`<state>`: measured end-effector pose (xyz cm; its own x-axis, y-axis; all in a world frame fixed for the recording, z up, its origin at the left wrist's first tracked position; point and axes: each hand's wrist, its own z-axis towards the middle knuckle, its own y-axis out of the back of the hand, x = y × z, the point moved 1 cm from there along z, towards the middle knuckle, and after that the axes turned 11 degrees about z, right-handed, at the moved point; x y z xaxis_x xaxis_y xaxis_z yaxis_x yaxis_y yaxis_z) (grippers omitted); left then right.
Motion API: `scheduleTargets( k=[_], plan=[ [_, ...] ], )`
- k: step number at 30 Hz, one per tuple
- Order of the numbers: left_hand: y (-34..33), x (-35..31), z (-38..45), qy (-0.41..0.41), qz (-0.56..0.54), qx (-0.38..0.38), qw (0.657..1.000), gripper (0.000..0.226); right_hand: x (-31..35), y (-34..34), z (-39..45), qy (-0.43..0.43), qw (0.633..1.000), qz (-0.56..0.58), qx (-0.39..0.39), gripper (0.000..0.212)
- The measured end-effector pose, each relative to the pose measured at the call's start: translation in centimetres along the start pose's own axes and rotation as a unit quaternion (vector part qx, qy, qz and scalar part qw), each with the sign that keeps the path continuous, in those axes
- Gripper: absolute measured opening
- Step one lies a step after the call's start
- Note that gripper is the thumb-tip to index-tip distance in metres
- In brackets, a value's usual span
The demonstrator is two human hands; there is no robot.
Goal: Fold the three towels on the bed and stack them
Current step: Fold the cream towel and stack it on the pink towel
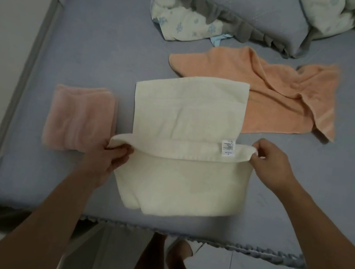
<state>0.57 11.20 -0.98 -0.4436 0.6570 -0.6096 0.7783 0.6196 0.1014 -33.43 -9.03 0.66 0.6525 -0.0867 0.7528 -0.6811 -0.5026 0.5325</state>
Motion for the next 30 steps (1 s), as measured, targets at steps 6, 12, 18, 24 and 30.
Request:
scheduleTargets(
  k=[6,12,18,24,30],
  plan=[
    [-0.3,-4.5,5.9,-0.003,0.159,-0.083,0.984,0.047,1.2,-0.2,4.9,0.021,0.984,0.164,-0.069,0.017],
    [-2.3,-10.6,14.7,-0.118,0.203,-0.154,0.96,0.046,1.4,-0.9,15.2,-0.006,0.962,0.2,-0.186,0.018],
    [-4.7,-7.9,19.4,-0.094,0.296,-0.16,0.937,0.035,-2.9,-4.6,17.8,-0.156,0.975,0.073,-0.141,0.041],
    [-6.0,-2.1,13.3,-0.08,0.299,-0.187,0.932,0.035,-5.6,-6.3,7.5,-0.22,0.957,0.148,-0.115,0.016],
    [-4.6,5.9,5.9,0.003,0.264,-0.088,0.96,0.043,-9.0,-7.1,0.2,-0.294,0.92,0.258,-0.033,0.01]
  ],
)
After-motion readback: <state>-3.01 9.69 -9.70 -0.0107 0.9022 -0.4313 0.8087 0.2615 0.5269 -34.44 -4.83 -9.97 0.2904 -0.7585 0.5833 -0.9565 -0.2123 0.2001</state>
